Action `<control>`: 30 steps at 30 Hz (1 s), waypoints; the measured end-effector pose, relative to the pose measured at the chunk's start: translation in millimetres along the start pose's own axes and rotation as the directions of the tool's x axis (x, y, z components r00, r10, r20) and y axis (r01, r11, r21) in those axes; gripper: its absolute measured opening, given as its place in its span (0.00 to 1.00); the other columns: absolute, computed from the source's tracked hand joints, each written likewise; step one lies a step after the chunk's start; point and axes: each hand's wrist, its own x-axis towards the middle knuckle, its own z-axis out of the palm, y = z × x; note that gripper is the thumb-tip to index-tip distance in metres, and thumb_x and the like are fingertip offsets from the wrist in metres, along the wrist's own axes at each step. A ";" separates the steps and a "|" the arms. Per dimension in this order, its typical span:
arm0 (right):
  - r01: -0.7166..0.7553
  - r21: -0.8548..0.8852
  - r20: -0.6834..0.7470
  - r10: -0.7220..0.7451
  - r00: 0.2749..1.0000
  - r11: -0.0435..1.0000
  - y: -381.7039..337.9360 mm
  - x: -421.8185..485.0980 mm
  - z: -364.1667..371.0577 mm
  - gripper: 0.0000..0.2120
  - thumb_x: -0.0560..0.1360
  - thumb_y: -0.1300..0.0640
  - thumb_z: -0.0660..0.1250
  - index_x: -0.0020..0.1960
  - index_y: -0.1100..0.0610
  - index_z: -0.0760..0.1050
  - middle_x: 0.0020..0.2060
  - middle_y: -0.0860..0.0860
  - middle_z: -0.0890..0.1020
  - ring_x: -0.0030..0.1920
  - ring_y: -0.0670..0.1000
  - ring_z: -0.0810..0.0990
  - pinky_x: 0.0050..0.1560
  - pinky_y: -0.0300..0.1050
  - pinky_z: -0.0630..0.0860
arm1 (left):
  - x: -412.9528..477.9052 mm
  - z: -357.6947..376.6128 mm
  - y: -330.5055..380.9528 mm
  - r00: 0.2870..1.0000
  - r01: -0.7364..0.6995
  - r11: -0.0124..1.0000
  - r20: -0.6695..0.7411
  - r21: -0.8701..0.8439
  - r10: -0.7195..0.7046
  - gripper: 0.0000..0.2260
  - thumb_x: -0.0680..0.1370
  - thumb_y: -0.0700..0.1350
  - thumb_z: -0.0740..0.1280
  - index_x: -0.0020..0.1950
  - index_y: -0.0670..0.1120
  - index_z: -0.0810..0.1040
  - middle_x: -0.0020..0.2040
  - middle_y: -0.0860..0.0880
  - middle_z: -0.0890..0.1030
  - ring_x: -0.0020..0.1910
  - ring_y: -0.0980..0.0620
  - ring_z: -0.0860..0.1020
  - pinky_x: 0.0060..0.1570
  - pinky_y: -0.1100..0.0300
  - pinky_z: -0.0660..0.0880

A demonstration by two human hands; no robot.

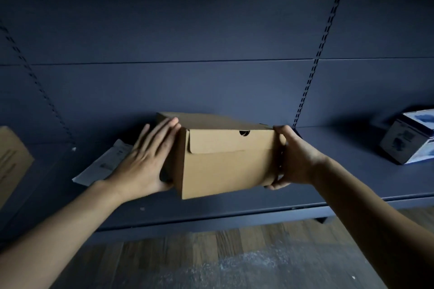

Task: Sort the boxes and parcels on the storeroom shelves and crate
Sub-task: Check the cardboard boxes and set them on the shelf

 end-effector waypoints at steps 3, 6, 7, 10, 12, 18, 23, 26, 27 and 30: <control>0.007 0.041 -0.064 -0.004 0.998 0.999 -2.8 -0.2 22.7 0.21 0.68 0.39 0.64 0.52 0.54 0.71 0.48 0.56 0.68 0.50 0.60 0.70 0.53 0.68 0.70 | -8.1 0.3 -7.3 0.984 0.177 0.984 -0.015 -0.032 -0.178 0.66 0.59 0.59 0.80 0.78 0.46 0.33 0.80 0.44 0.45 0.77 0.44 0.48 0.74 0.42 0.50; 0.014 0.050 -0.139 -0.007 0.990 0.999 -4.4 0.4 45.3 0.23 0.67 0.39 0.64 0.53 0.55 0.70 0.49 0.56 0.68 0.49 0.60 0.69 0.53 0.69 0.69 | -18.2 -11.1 -8.3 0.982 0.187 0.982 -0.029 0.001 -0.186 0.66 0.58 0.60 0.79 0.78 0.46 0.34 0.80 0.44 0.44 0.77 0.43 0.49 0.74 0.41 0.50; 0.018 0.057 -0.154 -0.009 0.988 0.998 -4.5 0.5 51.6 0.23 0.67 0.39 0.64 0.52 0.56 0.70 0.50 0.56 0.69 0.49 0.60 0.69 0.53 0.69 0.69 | -20.3 -17.1 -6.3 0.984 0.170 0.985 -0.057 0.035 -0.168 0.65 0.58 0.58 0.80 0.78 0.45 0.36 0.79 0.44 0.45 0.77 0.42 0.50 0.73 0.40 0.52; 0.028 0.077 -0.173 -0.015 0.985 0.997 -4.3 1.2 67.6 0.21 0.68 0.39 0.64 0.49 0.55 0.71 0.50 0.56 0.70 0.50 0.60 0.69 0.54 0.70 0.69 | -18.3 -33.7 4.4 0.982 0.074 0.977 -0.183 0.199 -0.037 0.60 0.58 0.54 0.81 0.78 0.41 0.47 0.77 0.38 0.53 0.76 0.38 0.55 0.71 0.33 0.57; 0.030 0.081 -0.178 -0.015 0.984 0.996 -3.4 1.1 76.0 0.20 0.68 0.39 0.65 0.47 0.55 0.70 0.50 0.56 0.70 0.54 0.60 0.69 0.55 0.70 0.69 | -13.5 -39.9 12.7 0.990 0.018 0.943 -0.141 0.333 0.031 0.60 0.57 0.55 0.81 0.78 0.40 0.49 0.77 0.35 0.53 0.76 0.36 0.54 0.69 0.30 0.58; 0.023 0.024 -0.195 -0.018 0.981 0.999 4.3 -6.9 90.1 0.24 0.68 0.38 0.66 0.57 0.53 0.71 0.58 0.56 0.71 0.59 0.62 0.69 0.56 0.73 0.68 | -5.8 -31.2 32.9 0.992 0.023 0.900 0.098 0.436 -0.073 0.67 0.52 0.61 0.81 0.79 0.43 0.44 0.77 0.33 0.49 0.77 0.35 0.48 0.69 0.28 0.52; 0.015 0.031 -0.190 -0.009 0.982 0.999 5.1 -19.7 88.2 0.21 0.69 0.38 0.66 0.51 0.53 0.71 0.57 0.57 0.72 0.58 0.62 0.70 0.57 0.74 0.68 | 13.6 -26.8 57.0 0.989 0.041 0.916 0.112 0.400 -0.093 0.62 0.66 0.62 0.73 0.73 0.47 0.24 0.76 0.36 0.33 0.76 0.35 0.35 0.67 0.26 0.39; 0.026 -0.011 -0.156 -0.027 0.987 1.000 0.5 -25.2 78.1 0.22 0.70 0.38 0.66 0.54 0.53 0.72 0.57 0.58 0.74 0.58 0.63 0.73 0.56 0.75 0.69 | 16.7 -26.7 50.0 0.996 0.017 0.928 0.075 0.372 -0.048 0.63 0.61 0.60 0.77 0.76 0.47 0.32 0.75 0.37 0.47 0.75 0.34 0.51 0.67 0.25 0.46; 0.031 -0.024 -0.125 -0.034 0.992 0.999 -0.7 -26.5 73.5 0.25 0.71 0.37 0.65 0.59 0.53 0.72 0.58 0.59 0.74 0.59 0.64 0.73 0.55 0.77 0.69 | 15.9 -25.6 44.6 0.997 0.011 0.931 0.069 0.364 -0.039 0.64 0.58 0.59 0.78 0.78 0.47 0.36 0.74 0.36 0.51 0.74 0.34 0.56 0.66 0.24 0.48; 0.022 -0.024 -0.051 -0.023 0.998 0.999 0.3 -26.3 58.8 0.35 0.70 0.30 0.63 0.72 0.46 0.65 0.68 0.62 0.69 0.66 0.68 0.69 0.49 0.78 0.72 | 10.4 -20.1 28.4 0.999 -0.029 0.928 0.030 0.372 0.019 0.63 0.52 0.57 0.80 0.78 0.44 0.49 0.71 0.35 0.60 0.70 0.34 0.61 0.64 0.23 0.53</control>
